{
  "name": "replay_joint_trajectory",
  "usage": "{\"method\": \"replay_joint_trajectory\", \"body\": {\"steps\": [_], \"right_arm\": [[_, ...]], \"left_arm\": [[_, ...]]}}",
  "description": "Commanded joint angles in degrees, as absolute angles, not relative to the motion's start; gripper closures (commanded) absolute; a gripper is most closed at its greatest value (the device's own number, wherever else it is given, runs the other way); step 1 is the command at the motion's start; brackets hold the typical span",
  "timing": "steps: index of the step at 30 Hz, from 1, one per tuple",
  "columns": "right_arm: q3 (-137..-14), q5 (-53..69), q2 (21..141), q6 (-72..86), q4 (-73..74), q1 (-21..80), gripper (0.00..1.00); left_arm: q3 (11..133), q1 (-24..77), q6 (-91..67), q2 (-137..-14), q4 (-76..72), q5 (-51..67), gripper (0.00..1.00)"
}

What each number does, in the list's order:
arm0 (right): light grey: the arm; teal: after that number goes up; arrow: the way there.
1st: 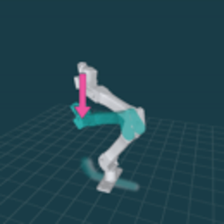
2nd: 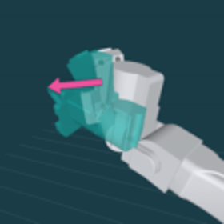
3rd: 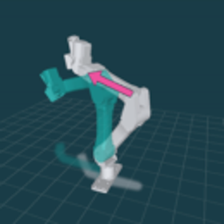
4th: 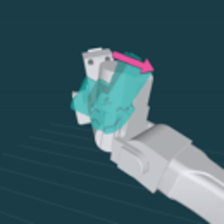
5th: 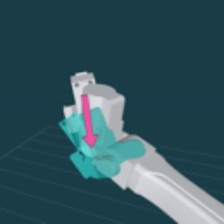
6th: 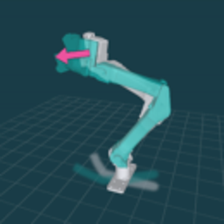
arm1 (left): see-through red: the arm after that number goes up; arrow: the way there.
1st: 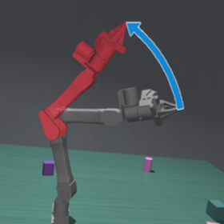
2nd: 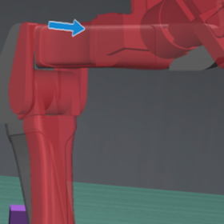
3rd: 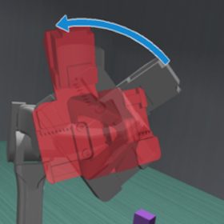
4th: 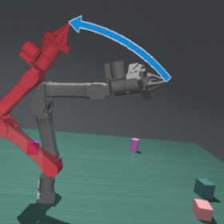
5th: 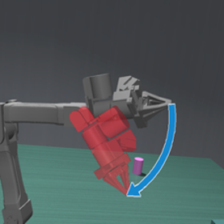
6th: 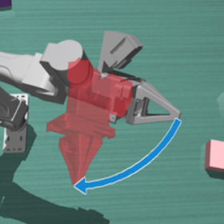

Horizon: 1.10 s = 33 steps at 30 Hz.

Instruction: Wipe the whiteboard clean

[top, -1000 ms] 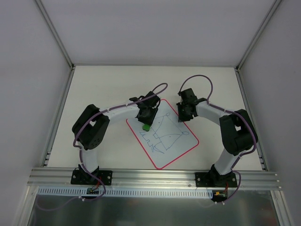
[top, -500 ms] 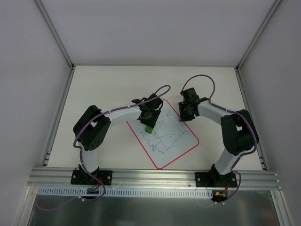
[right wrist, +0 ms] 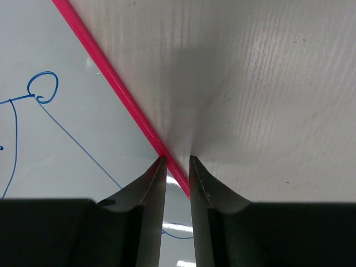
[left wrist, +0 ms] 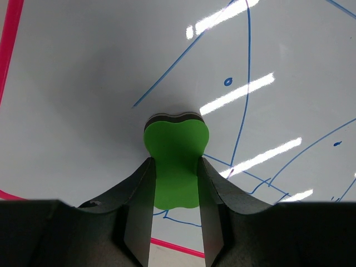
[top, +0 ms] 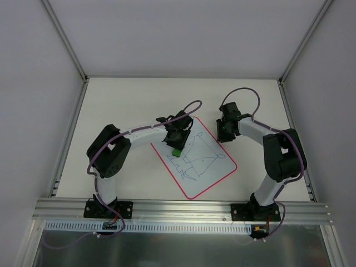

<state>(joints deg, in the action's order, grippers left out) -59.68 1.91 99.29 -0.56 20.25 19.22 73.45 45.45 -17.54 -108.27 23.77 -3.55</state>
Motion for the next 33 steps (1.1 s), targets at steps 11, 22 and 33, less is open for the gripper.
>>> {"method": "replay_joint_trajectory", "body": {"steps": [11,22,33], "right_arm": [[-59.6,10.0,102.0,-0.2,22.0,19.2,0.78],[-59.7,8.7,103.2,-0.2,21.7,20.2,1.00],[-60.6,6.8,104.1,2.6,21.3,20.4,1.00]], "left_arm": [[74.4,43.5,-17.1,-109.6,25.3,-4.2,0.97],[78.7,35.7,-14.6,-112.6,27.3,-7.4,0.97],[77.6,45.1,-18.5,-115.2,28.1,-0.2,1.00]]}}
